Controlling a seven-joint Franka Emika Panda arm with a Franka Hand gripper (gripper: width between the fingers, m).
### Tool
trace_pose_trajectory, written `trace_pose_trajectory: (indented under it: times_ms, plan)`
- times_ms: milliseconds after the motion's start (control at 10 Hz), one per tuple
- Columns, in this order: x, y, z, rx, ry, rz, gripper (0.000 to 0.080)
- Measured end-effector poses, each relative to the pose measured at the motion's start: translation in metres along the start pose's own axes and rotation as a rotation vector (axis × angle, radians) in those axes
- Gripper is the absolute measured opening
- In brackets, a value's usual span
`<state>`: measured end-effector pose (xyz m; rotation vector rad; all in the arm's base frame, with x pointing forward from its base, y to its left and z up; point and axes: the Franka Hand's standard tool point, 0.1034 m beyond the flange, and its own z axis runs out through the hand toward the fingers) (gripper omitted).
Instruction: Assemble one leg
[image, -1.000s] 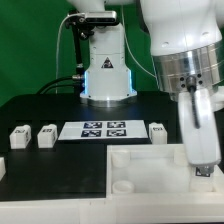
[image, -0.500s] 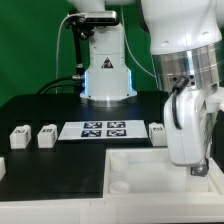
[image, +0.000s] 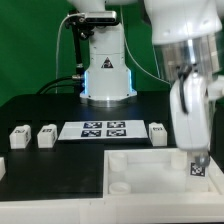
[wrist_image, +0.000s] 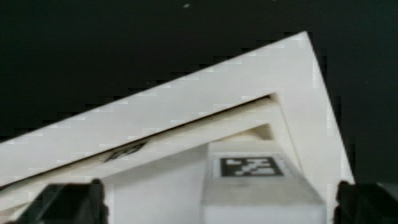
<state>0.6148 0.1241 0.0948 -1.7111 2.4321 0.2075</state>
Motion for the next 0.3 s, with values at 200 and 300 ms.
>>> trace_pose_trajectory:
  times_ms: [200,300]
  plan:
    - [-0.001,0.0015,-0.0024,0.002,-0.002,-0.007,0.0649]
    - [-0.0006,0.002,-0.0009,0.0,0.0,-0.008,0.0649]
